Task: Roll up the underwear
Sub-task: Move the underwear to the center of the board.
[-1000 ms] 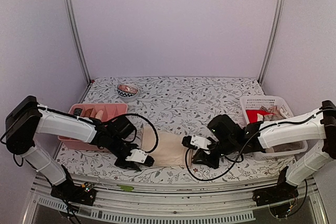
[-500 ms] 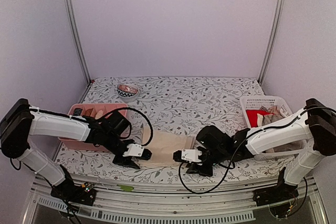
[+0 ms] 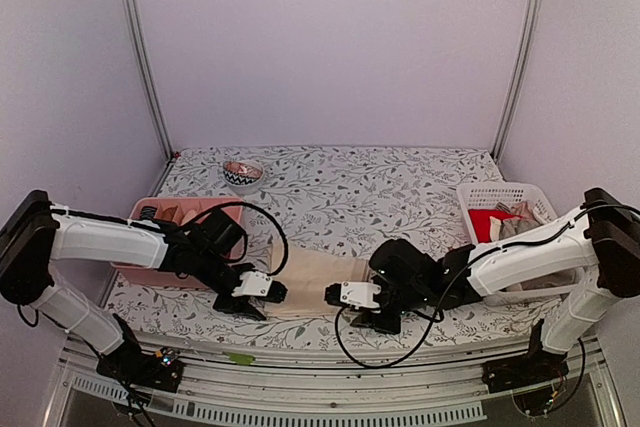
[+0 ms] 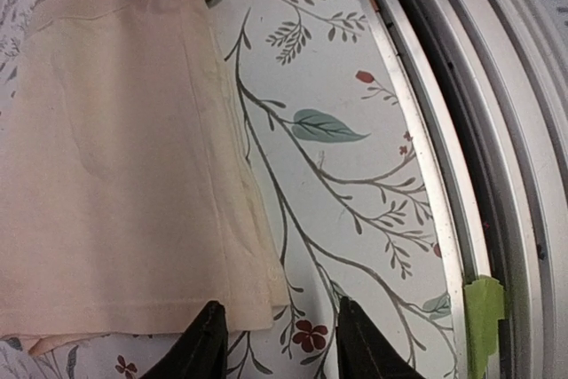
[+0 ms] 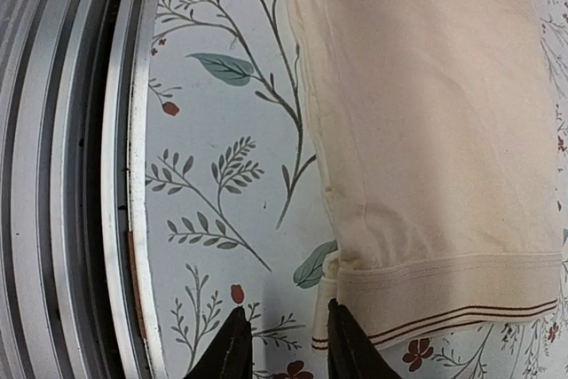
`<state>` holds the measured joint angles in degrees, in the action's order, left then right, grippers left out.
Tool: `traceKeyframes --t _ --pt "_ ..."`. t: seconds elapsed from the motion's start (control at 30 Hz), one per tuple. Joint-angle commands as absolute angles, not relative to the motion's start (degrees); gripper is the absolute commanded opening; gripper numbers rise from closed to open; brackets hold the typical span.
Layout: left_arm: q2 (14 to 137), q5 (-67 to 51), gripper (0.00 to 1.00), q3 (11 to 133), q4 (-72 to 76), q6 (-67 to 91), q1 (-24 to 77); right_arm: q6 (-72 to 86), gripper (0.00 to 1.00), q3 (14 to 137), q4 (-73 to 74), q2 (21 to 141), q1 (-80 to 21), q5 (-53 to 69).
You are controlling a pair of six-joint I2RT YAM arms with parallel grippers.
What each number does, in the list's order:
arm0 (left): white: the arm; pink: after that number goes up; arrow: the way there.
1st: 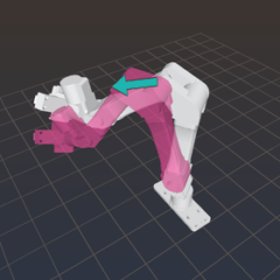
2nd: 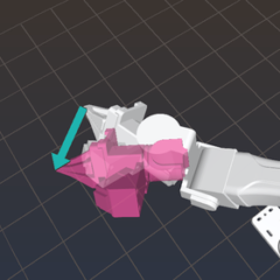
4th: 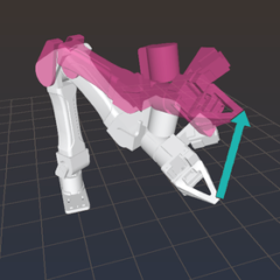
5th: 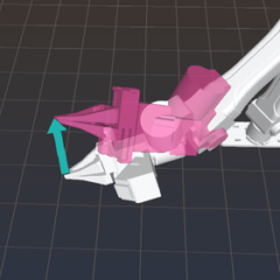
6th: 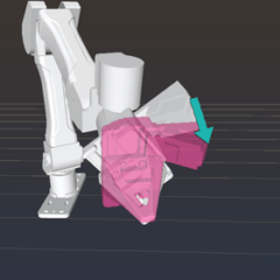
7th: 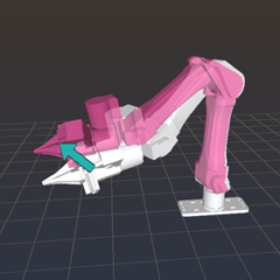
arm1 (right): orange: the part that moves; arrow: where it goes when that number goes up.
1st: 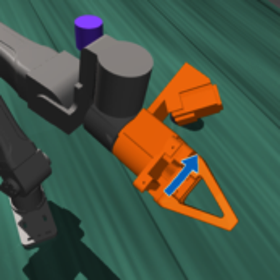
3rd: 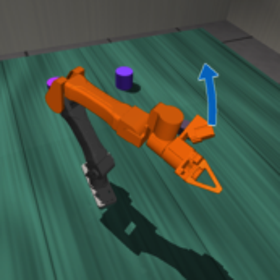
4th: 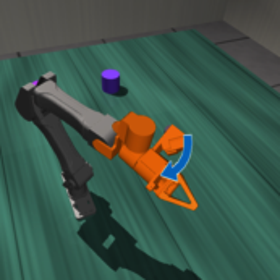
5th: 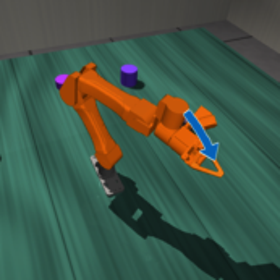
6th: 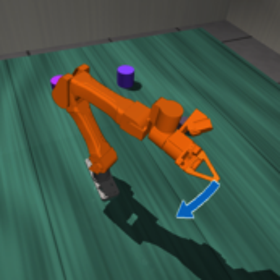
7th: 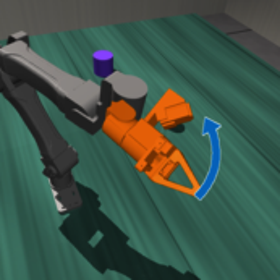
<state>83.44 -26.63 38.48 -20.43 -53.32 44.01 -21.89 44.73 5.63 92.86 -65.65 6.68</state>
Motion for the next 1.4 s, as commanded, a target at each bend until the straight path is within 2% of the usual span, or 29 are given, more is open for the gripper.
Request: traceKeyframes --t 0.0,0.4,0.67,0.8,0.9,0.97,1.2,1.37 --pt "81.72 -28.30 0.42 37.90 -20.74 -54.36 43.25 -21.99 0.32 45.91 4.44 90.28 -66.39 4.79" --pt "81.75 -28.07 0.42 37.54 -20.92 -54.62 42.90 -21.37 0.45 47.46 5.42 99.32 -66.43 -0.42" --pt "82.20 -27.89 0.41 37.71 -20.91 -55.56 42.69 -21.32 0.24 47.10 9.42 101.11 -66.43 1.88" --pt "82.43 -28.15 0.40 37.63 -20.79 -56.69 42.70 -20.65 0.20 47.41 10.76 102.55 -66.45 1.70" --pt "82.38 -28.18 0.37 37.32 -20.22 -57.81 43.27 -19.98 0.09 48.18 11.38 103.72 -66.45 0.96" --pt "82.10 -27.40 0.35 36.53 -19.16 -58.12 43.65 -20.03 0.05 48.46 11.46 103.87 -66.43 0.55" --pt "83.16 -24.13 0.31 35.35 -15.77 -58.35 44.87 -19.40 0.00 49.12 12.13 104.13 -66.45 0.61" --pt "85.81 -21.29 0.35 35.46 -13.48 -57.56 45.39 -19.41 0.00 49.31 12.22 103.88 -66.40 0.46"
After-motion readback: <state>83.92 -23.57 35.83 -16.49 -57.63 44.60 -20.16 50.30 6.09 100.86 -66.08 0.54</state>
